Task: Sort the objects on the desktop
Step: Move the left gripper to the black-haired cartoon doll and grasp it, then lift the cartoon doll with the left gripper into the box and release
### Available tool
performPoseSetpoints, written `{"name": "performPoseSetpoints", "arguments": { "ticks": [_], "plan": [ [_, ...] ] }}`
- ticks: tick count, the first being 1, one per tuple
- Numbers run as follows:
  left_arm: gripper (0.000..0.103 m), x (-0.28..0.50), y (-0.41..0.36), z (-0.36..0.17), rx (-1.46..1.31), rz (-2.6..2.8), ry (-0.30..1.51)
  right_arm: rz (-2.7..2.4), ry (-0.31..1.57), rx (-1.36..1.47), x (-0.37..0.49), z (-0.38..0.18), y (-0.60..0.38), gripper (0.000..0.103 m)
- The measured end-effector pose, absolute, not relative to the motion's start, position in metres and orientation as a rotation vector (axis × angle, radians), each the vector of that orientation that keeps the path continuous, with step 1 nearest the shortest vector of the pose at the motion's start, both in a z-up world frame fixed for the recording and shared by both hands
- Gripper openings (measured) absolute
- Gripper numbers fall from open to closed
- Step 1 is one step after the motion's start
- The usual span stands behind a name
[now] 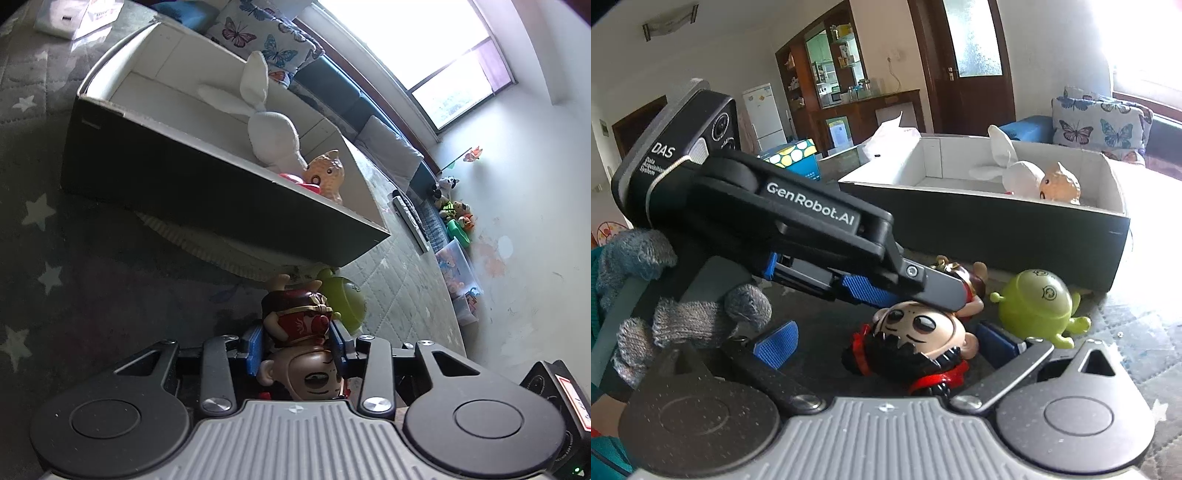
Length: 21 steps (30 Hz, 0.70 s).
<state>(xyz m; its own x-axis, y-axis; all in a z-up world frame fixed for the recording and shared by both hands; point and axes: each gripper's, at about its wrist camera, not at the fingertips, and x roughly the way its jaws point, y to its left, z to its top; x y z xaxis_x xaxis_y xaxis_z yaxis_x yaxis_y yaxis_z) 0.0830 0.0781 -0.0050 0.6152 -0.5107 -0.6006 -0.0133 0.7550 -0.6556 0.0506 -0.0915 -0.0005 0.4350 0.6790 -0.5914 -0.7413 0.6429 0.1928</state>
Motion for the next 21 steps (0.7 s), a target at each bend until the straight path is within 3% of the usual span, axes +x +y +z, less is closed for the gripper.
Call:
{"name": "performPoseSetpoints", "arguments": {
  "ticks": [5,11,15,21],
  "plan": [
    [0.039,0.079,0.085,-0.006,-0.686,-0.297,0.857,0.867,0.702,-0.104,0.051,-0.004,-0.093,0.102],
    [0.039,0.075,0.088,-0.004,-0.704,-0.278,0.852,0.840,0.708,-0.106,0.052,-0.003,-0.095,0.088],
    [0.039,0.073,0.090,-0.002,-0.711,-0.264,0.848,0.848,0.703,-0.132,0.048,-0.001,-0.093,0.073],
    [0.039,0.070,0.095,0.012,-0.722,-0.270,0.813,0.852,0.664,-0.160,0.043,0.014,-0.091,0.071]
  ]
}}
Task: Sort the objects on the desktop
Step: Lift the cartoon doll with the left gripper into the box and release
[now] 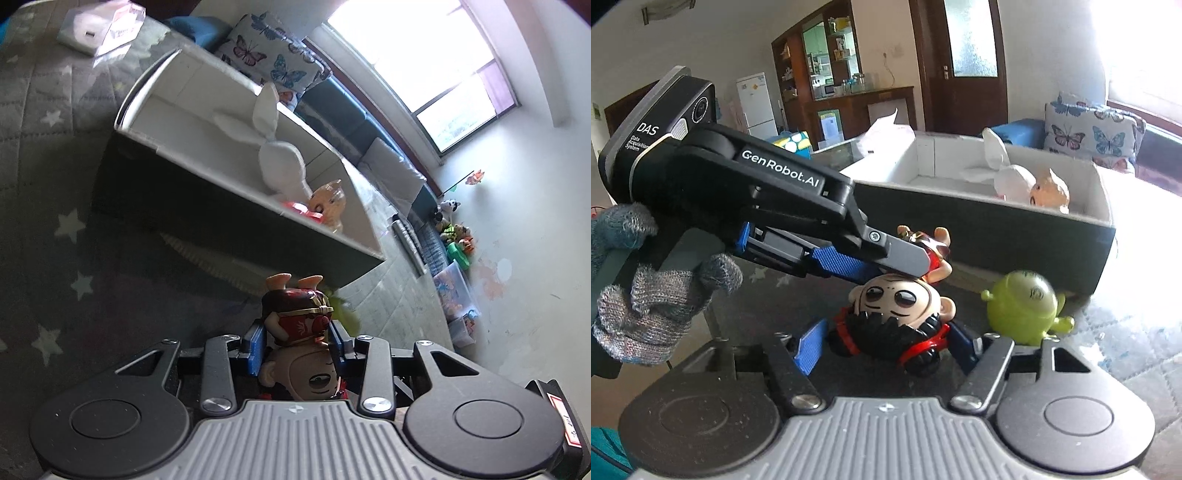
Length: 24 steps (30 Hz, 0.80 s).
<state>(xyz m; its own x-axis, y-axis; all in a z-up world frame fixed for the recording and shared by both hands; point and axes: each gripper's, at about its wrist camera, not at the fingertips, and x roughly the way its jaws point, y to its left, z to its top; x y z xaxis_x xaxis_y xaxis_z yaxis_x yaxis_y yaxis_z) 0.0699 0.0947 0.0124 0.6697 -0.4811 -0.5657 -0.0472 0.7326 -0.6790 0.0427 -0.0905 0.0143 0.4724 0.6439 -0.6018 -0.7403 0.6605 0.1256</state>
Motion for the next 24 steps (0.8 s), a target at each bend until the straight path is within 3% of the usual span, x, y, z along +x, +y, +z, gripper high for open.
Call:
{"name": "performPoseSetpoints", "arguments": {
  "ticks": [12,24],
  "plan": [
    [0.039,0.118,0.124,0.070,-0.717,-0.264,0.654,0.877,0.525,-0.207,0.104,0.072,-0.065,0.070],
    [0.039,0.202,0.156,0.033,-0.819,-0.200,0.725,0.862,0.688,-0.158,0.207,0.051,-0.035,0.068]
  ]
}}
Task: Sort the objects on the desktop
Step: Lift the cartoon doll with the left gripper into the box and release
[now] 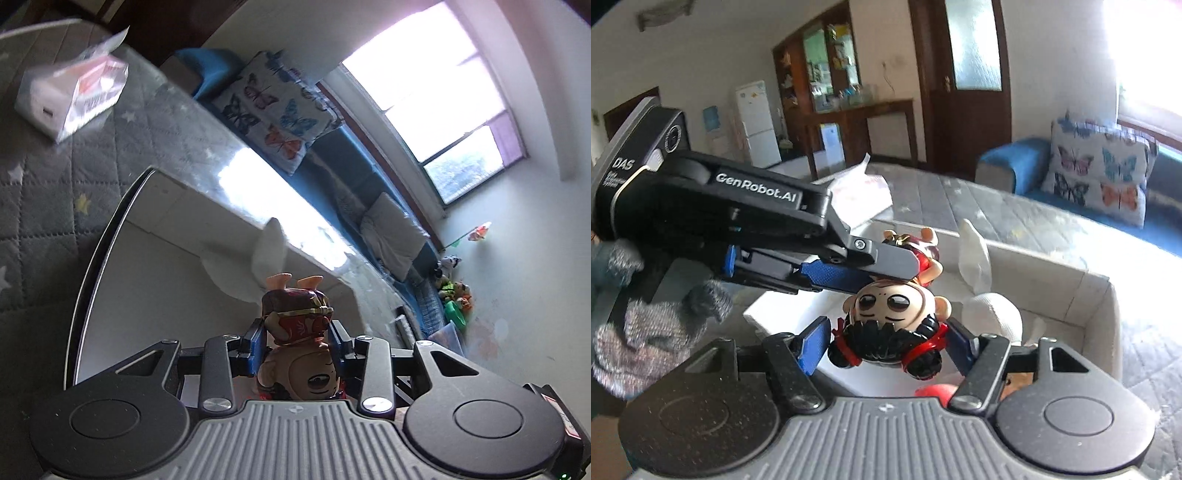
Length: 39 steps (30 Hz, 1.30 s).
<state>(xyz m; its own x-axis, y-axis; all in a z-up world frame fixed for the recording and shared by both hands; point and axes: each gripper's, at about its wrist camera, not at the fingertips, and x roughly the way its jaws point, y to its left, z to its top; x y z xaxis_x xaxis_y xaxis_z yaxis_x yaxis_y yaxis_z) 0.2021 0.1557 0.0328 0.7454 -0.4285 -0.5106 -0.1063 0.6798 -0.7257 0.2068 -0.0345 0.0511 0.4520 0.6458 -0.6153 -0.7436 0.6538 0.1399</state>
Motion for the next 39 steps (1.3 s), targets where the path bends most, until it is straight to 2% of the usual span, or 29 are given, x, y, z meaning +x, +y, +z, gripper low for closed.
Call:
{"name": "performPoseSetpoints", "arguments": {
  "ticks": [9,15,21,27,30,33,39],
  "plan": [
    [0.040,0.229,0.161,0.005,-0.847,-0.161,0.804,0.832,0.782,-0.151,0.233,0.027,-0.023,0.067],
    [0.040,0.232,0.162,-0.004,-0.845,-0.135,0.833,0.779,0.795,-0.264,0.236,0.021,-0.010,0.056],
    [0.040,0.225,0.161,0.000,-0.839,-0.127,0.819,0.774,0.782,-0.297,0.233,0.022,-0.001,0.055],
    [0.040,0.214,0.164,0.012,-0.806,-0.109,0.776,0.768,0.752,-0.275,0.229,0.025,-0.004,0.058],
    [0.040,0.204,0.162,0.019,-0.798,-0.113,0.755,0.764,0.727,-0.266,0.223,0.031,-0.010,0.066],
    [0.040,0.194,0.155,0.028,-0.773,-0.114,0.738,0.761,0.691,-0.264,0.214,0.039,-0.018,0.068],
    [0.040,0.170,0.145,0.040,-0.747,-0.140,0.700,0.752,0.609,-0.245,0.187,0.057,-0.042,0.079]
  ]
}}
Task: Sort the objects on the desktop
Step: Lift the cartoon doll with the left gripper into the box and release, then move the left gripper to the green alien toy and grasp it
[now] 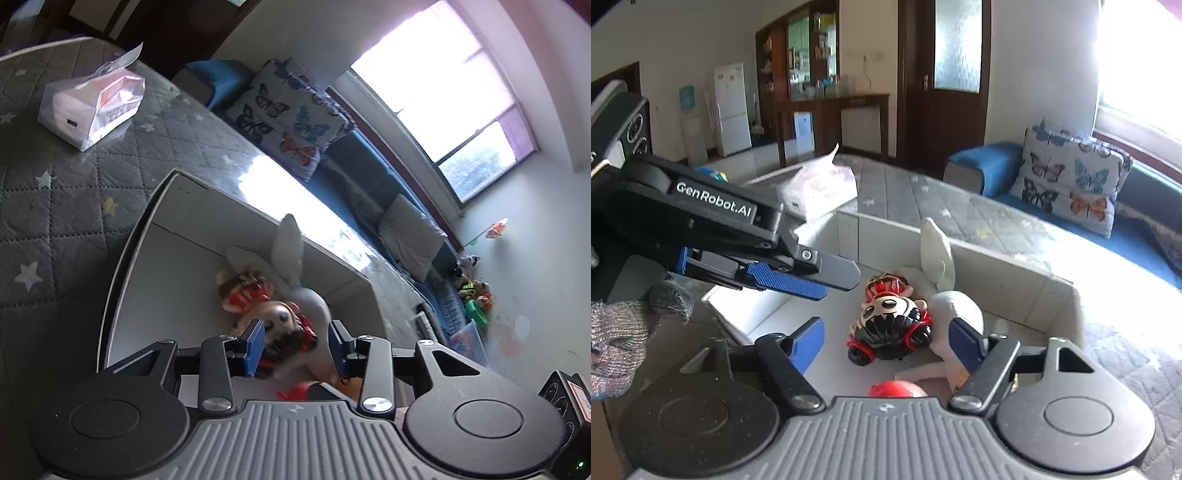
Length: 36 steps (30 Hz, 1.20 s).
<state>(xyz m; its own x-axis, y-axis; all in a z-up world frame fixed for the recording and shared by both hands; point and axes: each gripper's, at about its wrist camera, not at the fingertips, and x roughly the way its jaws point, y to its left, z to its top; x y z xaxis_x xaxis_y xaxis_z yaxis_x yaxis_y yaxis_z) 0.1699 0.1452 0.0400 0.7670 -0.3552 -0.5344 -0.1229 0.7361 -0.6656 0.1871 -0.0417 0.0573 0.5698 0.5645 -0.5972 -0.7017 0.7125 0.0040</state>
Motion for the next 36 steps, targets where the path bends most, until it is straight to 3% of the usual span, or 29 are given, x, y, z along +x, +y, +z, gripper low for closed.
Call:
{"name": "performPoseSetpoints", "arguments": {
  "ticks": [7,16,36],
  "plan": [
    [0.040,0.136,0.125,0.049,-0.694,-0.165,0.673,0.737,0.562,-0.238,0.145,0.064,-0.077,0.085],
    [0.040,0.108,0.094,0.040,-0.644,-0.210,0.685,0.722,0.571,-0.231,0.102,0.046,-0.112,0.086],
    [0.040,0.120,0.047,0.001,-0.688,-0.333,0.830,0.660,0.714,-0.105,0.112,-0.005,-0.130,0.084]
  ]
}}
